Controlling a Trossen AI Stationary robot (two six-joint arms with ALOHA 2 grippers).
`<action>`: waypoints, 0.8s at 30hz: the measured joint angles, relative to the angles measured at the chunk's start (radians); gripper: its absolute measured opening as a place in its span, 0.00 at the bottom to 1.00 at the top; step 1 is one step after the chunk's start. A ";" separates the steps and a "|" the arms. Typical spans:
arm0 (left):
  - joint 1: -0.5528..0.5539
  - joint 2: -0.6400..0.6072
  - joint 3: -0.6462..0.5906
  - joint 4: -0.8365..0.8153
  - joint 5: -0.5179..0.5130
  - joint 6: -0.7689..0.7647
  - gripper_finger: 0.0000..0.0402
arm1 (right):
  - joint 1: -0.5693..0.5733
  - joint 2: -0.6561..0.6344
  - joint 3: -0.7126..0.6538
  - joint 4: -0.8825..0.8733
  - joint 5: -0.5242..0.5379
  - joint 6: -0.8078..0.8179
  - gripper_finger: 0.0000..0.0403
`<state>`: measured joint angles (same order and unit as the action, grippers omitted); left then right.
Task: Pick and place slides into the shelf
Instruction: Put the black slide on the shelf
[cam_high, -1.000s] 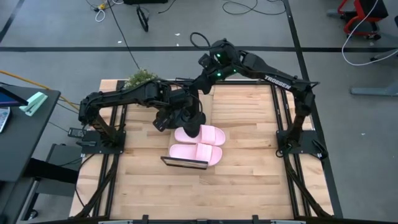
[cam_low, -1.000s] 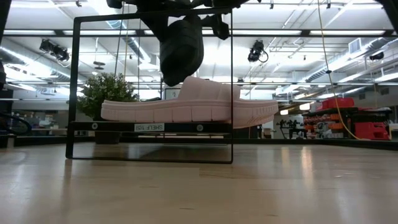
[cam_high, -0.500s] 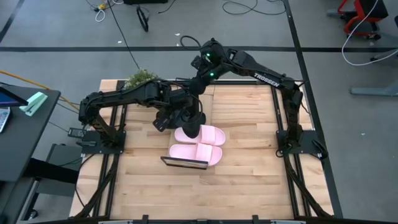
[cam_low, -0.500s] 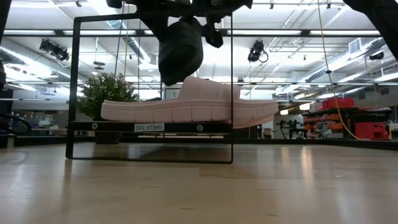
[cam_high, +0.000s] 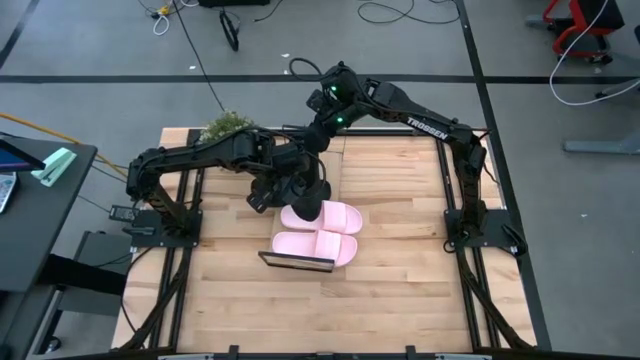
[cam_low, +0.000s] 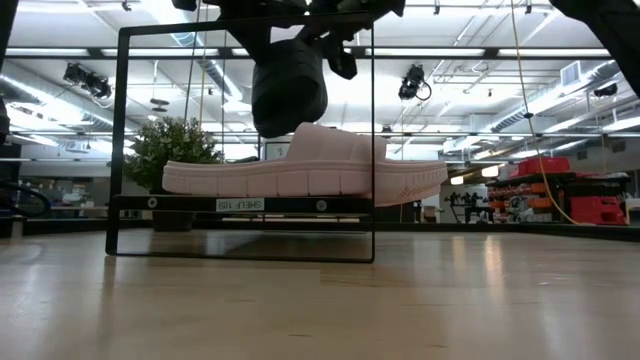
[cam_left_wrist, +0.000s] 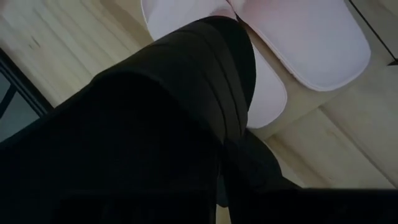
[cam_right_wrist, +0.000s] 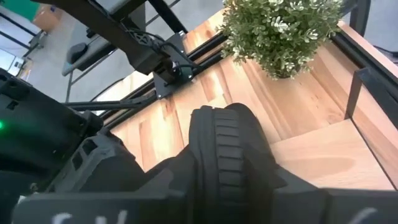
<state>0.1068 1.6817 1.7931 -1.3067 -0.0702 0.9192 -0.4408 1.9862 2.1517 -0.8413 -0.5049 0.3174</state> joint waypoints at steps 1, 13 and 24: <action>0.000 0.000 0.000 0.000 0.000 0.000 0.03 | 0.000 0.000 0.000 0.000 0.000 -0.001 0.21; 0.000 0.000 0.000 0.000 -0.003 -0.040 0.02 | -0.002 -0.009 0.000 0.007 -0.003 -0.008 0.22; 0.000 0.000 0.000 -0.005 0.001 -0.043 0.02 | -0.001 -0.014 0.000 0.138 -0.024 0.019 0.59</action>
<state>0.1066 1.6817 1.7935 -1.3116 -0.0693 0.8759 -0.4422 1.9724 2.1517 -0.7037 -0.5284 0.3363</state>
